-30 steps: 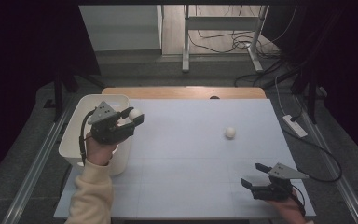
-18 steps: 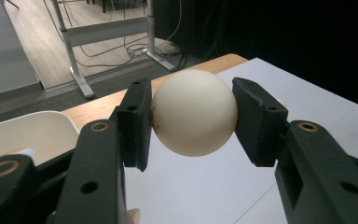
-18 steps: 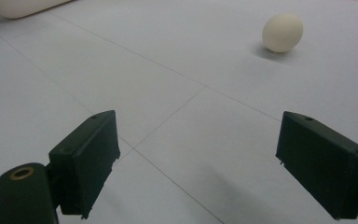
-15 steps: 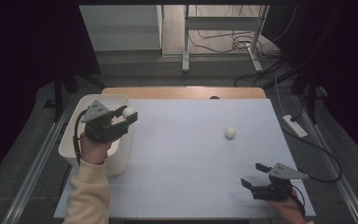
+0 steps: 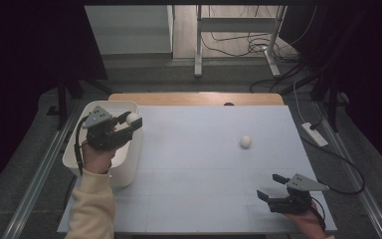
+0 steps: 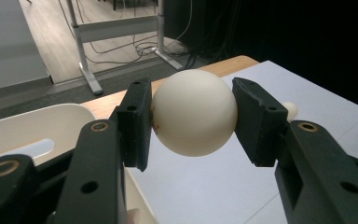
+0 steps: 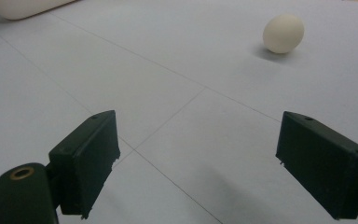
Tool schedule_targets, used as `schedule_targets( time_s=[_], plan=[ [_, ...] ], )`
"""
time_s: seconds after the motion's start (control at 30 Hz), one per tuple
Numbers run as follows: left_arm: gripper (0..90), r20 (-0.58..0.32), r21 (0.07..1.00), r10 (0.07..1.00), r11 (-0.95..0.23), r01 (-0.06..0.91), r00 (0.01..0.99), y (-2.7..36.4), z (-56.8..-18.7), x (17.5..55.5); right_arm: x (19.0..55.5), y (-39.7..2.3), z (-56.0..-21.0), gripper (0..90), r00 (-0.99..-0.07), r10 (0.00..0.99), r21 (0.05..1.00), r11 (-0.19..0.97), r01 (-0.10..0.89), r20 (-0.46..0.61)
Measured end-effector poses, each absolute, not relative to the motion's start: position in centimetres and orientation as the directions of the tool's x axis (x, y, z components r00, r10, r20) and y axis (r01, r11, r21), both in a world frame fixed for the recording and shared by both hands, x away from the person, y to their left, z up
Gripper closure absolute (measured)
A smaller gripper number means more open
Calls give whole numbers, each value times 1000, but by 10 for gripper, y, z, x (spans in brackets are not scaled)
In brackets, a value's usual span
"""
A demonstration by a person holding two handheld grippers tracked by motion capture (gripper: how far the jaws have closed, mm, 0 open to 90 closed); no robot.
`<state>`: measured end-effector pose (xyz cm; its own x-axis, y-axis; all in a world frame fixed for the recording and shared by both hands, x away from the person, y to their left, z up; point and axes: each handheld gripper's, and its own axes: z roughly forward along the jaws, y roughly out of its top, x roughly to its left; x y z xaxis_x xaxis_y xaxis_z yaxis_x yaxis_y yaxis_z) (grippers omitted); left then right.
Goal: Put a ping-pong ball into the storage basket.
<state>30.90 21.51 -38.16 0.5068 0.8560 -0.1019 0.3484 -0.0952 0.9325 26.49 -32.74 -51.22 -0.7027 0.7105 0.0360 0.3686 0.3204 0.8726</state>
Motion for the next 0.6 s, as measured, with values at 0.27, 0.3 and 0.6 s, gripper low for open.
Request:
schedule_targets(
  time_s=[0.27, 0.3, 0.6],
  plan=[
    [509, -106, 925, 868, -92, 368, 485, 220, -383, 314, 265, -327, -512, 131, -707, 706, 875, 317, 366, 40],
    [509, -106, 925, 868, -92, 368, 485, 220, -383, 314, 266, -327, -512, 131, -707, 706, 875, 317, 366, 40],
    [509, -105, 919, 888, -86, 386, 448, 231, -383, 321, 266, -327, -512, 131, -706, 707, 874, 317, 367, 40]
  ],
)
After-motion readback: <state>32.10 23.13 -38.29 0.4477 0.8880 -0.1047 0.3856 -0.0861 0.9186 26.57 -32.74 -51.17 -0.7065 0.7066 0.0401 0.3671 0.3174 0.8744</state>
